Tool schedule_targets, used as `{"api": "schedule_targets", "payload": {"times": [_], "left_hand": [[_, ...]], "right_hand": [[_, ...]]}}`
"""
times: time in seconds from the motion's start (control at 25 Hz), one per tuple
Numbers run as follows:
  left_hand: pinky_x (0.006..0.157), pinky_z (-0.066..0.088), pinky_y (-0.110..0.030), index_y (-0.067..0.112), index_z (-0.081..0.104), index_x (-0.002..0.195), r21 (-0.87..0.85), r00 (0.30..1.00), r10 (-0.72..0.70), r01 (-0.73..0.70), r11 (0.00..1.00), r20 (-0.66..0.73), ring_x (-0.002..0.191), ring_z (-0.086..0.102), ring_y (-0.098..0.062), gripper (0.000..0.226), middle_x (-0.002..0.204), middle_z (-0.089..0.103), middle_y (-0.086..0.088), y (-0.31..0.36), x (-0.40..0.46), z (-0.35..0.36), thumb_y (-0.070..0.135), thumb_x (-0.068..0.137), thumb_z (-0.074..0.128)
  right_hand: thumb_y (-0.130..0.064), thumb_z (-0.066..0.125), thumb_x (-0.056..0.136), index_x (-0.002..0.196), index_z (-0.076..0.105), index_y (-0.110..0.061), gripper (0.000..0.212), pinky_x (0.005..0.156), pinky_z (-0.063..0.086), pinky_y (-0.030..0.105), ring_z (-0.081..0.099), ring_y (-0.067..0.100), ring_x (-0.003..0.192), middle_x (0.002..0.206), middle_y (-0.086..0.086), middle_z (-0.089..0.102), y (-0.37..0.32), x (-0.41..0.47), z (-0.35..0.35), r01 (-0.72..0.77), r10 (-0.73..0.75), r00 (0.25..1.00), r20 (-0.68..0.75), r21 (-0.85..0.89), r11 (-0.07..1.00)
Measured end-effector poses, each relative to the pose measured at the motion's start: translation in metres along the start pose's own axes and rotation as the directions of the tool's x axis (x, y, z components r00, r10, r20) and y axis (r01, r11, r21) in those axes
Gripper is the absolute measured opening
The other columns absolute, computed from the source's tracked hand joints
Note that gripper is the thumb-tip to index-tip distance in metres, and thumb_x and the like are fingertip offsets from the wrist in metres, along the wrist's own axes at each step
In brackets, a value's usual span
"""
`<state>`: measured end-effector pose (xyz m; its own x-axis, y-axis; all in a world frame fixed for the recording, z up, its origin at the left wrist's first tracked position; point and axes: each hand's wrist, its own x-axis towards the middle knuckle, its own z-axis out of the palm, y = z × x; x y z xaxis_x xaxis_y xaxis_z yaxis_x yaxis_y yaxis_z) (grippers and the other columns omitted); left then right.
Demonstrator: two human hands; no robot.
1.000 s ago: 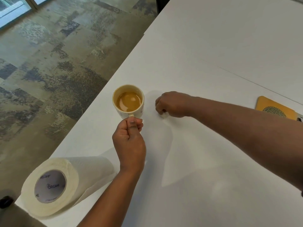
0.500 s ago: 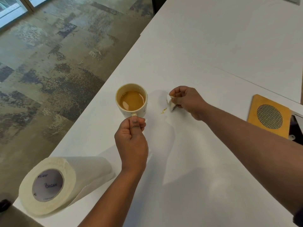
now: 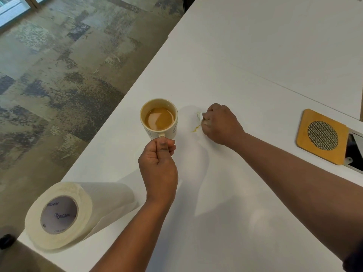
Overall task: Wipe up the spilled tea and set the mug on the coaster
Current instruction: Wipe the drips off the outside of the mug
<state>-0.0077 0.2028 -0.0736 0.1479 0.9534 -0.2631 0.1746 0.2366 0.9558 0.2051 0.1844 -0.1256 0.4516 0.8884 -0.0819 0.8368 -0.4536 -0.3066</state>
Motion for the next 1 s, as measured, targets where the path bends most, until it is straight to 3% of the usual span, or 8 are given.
{"api": "schedule_targets", "payload": {"times": [0.28, 0.32, 0.4, 0.48, 0.64, 0.8, 0.92, 1.0], "left_hand": [[0.084, 0.058, -0.02, 0.027, 0.07, 0.089, -0.002, 1.0, 0.022, -0.022, 1.0, -0.003, 0.089, 0.07, -0.014, 0.03, 0.089, 0.073, 0.005, 0.004, 0.001, 0.001, 0.022, 0.107, 0.047], [0.084, 0.058, -0.021, 0.028, 0.07, 0.089, -0.005, 1.0, 0.028, -0.028, 1.0, -0.003, 0.089, 0.07, -0.015, 0.03, 0.089, 0.073, 0.006, 0.004, 0.0, 0.0, 0.022, 0.107, 0.047], [0.084, 0.058, -0.021, 0.03, 0.07, 0.089, -0.002, 0.999, 0.035, -0.035, 0.999, -0.004, 0.09, 0.071, -0.014, 0.029, 0.089, 0.074, 0.008, 0.006, -0.001, -0.001, 0.023, 0.107, 0.047], [0.084, 0.059, -0.021, 0.029, 0.07, 0.092, 0.0, 0.999, 0.035, -0.035, 0.999, -0.008, 0.09, 0.071, -0.013, 0.027, 0.09, 0.074, 0.009, 0.005, 0.0, -0.003, 0.025, 0.107, 0.047], [0.086, 0.059, -0.023, 0.019, 0.072, 0.098, 0.001, 1.0, 0.025, -0.025, 1.0, -0.014, 0.091, 0.07, -0.015, 0.027, 0.093, 0.074, 0.004, 0.001, 0.0, -0.005, 0.026, 0.107, 0.047], [0.087, 0.059, -0.021, 0.026, 0.07, 0.095, 0.015, 1.0, 0.019, -0.019, 1.0, -0.019, 0.091, 0.07, -0.012, 0.026, 0.093, 0.074, 0.007, 0.002, -0.001, -0.005, 0.027, 0.106, 0.047], [0.084, 0.058, -0.019, 0.028, 0.07, 0.093, 0.021, 0.999, 0.032, -0.031, 0.999, -0.016, 0.09, 0.07, -0.011, 0.027, 0.092, 0.074, 0.008, 0.002, 0.001, -0.005, 0.027, 0.106, 0.047], [0.082, 0.058, -0.017, 0.026, 0.071, 0.093, 0.009, 0.999, 0.044, -0.044, 0.999, -0.005, 0.089, 0.07, -0.011, 0.028, 0.09, 0.074, 0.007, 0.002, 0.001, -0.005, 0.025, 0.107, 0.047]], "right_hand": [[-0.013, 0.054, 0.091, 0.084, 0.067, -0.003, 0.017, 0.068, 0.051, 0.042, 0.055, 0.034, 0.083, 0.087, 0.014, 0.062, -0.041, -0.019, 0.009, 0.173, -0.163, 0.981, 0.103, -0.101, 0.98], [-0.011, 0.056, 0.088, 0.076, 0.063, -0.003, 0.017, 0.065, 0.049, 0.042, 0.055, 0.033, 0.076, 0.078, 0.014, 0.061, -0.045, -0.023, 0.011, 0.179, -0.176, 0.979, 0.106, -0.016, 0.984], [-0.012, 0.062, 0.084, 0.071, 0.065, -0.005, 0.015, 0.063, 0.048, 0.037, 0.057, 0.025, 0.065, 0.068, 0.01, 0.063, -0.04, -0.019, 0.005, -0.036, 0.015, 0.998, 0.068, 0.323, 0.946], [-0.022, 0.07, 0.085, 0.084, 0.077, -0.017, 0.008, 0.065, 0.049, 0.028, 0.061, 0.01, 0.065, 0.072, -0.005, 0.072, -0.026, -0.015, -0.007, -0.232, 0.276, 0.961, 0.022, 0.606, 0.761], [-0.021, 0.061, 0.091, 0.098, 0.078, -0.024, 0.019, 0.073, 0.052, 0.034, 0.068, 0.023, 0.084, 0.089, -0.001, 0.078, -0.015, -0.017, -0.007, -0.221, 0.257, 0.965, -0.055, 0.361, 0.906], [-0.012, 0.053, 0.086, 0.093, 0.076, -0.017, 0.024, 0.072, 0.054, 0.04, 0.066, 0.031, 0.086, 0.091, 0.006, 0.076, -0.033, -0.015, -0.002, -0.178, 0.174, 0.984, 0.041, 0.136, 0.975], [-0.011, 0.057, 0.086, 0.101, 0.077, -0.021, 0.027, 0.081, 0.055, 0.039, 0.066, 0.026, 0.094, 0.105, 0.002, 0.075, -0.053, -0.017, 0.006, -0.095, 0.073, 0.983, 0.168, 0.127, 0.987], [-0.007, 0.065, 0.082, 0.099, 0.078, -0.02, 0.026, 0.076, 0.057, 0.032, 0.069, 0.019, 0.088, 0.1, 0.0, 0.076, -0.053, -0.013, 0.002, -0.228, 0.135, 0.951, 0.279, 0.333, 0.915]]}}
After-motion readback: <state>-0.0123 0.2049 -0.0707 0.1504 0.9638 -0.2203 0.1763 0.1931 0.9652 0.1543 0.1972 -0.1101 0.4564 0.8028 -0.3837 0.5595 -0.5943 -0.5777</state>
